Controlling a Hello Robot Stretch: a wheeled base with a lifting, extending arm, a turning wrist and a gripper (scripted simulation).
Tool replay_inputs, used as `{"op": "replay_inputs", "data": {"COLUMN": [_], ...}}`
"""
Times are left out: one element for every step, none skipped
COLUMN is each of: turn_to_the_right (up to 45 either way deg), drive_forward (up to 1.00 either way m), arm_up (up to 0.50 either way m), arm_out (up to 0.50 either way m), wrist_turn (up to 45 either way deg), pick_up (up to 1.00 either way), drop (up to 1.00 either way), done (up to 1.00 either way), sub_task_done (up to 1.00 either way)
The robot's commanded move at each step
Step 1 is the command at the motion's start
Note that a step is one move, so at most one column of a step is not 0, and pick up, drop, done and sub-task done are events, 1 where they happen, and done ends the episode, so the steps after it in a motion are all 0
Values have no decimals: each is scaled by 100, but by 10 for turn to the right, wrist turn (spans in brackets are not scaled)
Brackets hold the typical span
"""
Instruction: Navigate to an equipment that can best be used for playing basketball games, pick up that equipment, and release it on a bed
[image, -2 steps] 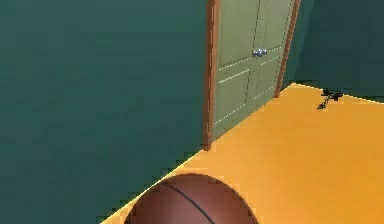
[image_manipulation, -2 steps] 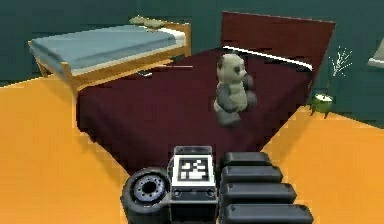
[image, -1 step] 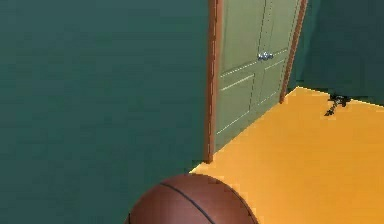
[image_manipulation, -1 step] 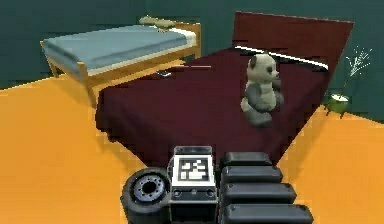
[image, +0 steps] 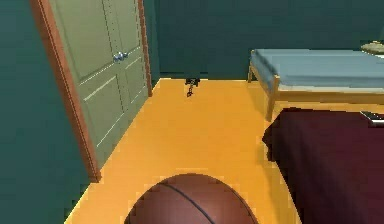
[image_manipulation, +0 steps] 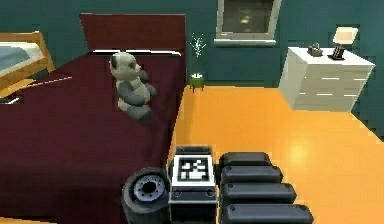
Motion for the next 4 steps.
{"op": "replay_inputs", "data": {"turn_to_the_right": [30,0,0,450], "drive_forward": [0,100,70,0], "arm_up": [0,0,0,0], "arm_out": [0,0,0,0], "wrist_turn": [0,0,0,0], "pick_up": [0,0,0,0], "drop": [0,0,0,0], "done": [0,0,0,0], "sub_task_done": [0,0,0,0]}}
